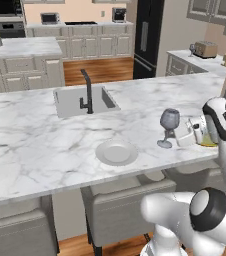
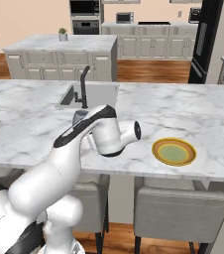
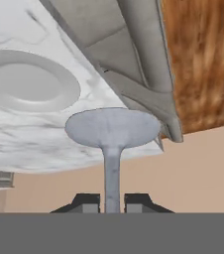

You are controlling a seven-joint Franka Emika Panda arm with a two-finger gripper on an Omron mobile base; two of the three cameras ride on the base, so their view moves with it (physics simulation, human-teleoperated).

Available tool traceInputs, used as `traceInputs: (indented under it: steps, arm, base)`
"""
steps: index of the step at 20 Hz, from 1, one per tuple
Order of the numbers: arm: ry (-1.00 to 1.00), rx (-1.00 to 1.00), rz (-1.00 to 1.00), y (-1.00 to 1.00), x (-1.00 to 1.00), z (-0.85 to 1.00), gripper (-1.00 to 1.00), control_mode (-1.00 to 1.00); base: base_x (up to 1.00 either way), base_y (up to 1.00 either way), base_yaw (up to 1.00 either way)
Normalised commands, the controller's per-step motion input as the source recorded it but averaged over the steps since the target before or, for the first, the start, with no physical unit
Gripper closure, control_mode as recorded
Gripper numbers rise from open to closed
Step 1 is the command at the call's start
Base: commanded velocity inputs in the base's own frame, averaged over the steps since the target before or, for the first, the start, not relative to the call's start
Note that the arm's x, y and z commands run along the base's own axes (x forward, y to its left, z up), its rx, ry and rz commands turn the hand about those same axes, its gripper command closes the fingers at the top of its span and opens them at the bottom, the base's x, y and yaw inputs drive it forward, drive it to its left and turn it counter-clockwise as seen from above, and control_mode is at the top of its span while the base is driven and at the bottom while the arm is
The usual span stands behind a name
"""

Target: Retrieve the wine glasses from the counter and place one next to each plate.

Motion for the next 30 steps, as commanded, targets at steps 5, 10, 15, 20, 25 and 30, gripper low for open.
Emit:
traceInputs:
  steps: [5, 10, 15, 20, 25, 30]
  arm:
    - [-0.07, -0.14, 0.05, 0.00, 0.53, -0.36, 1.00, -1.00]
    - [-0.01, -0.07, 0.02, 0.00, 0.36, -0.19, 1.00, -1.00]
    - [0.00, -0.01, 0.05, 0.00, 0.34, -0.30, 1.00, -1.00]
    - [0.00, 0.00, 0.07, 0.00, 0.33, -0.44, 1.00, -1.00]
    - [-0.04, -0.02, 0.05, -0.02, 0.24, -0.24, 1.00, -1.00]
    - [-0.02, -0.01, 0.04, -0.05, 0.42, -0.21, 1.00, -1.00]
  base:
    - [0.00, 0.00, 0.00]
    - [0.00, 0.00, 0.00]
    - [0.00, 0.00, 0.00]
    - [0.00, 0.00, 0.00]
    - [0.00, 0.00, 0.00]
    - [0.00, 0.00, 0.00]
